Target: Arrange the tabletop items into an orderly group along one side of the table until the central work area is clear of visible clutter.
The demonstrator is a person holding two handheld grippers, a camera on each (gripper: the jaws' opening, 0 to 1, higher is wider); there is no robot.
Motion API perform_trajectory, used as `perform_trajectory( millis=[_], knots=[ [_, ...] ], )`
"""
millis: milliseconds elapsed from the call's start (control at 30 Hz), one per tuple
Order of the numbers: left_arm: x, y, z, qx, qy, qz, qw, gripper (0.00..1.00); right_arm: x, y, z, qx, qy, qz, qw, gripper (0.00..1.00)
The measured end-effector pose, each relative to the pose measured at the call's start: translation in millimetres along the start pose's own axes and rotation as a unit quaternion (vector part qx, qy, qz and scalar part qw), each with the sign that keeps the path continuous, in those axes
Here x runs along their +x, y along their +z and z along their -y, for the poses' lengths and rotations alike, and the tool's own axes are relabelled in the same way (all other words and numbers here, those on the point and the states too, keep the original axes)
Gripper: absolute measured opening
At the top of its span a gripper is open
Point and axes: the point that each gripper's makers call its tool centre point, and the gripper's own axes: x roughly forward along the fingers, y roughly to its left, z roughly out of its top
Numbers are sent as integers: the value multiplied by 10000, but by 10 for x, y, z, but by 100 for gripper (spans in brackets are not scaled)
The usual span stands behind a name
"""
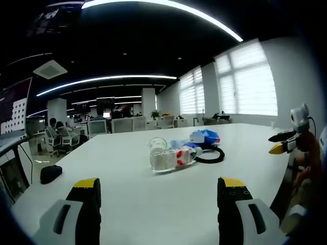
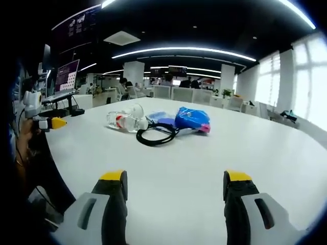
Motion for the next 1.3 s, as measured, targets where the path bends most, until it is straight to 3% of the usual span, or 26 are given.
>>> perform_trajectory(
  millis=[1300],
  knots=[
    [17, -34, -13, 18, 32, -60, 10000, 94, 16, -14, 27, 14, -44, -50, 10000, 73]
  ],
)
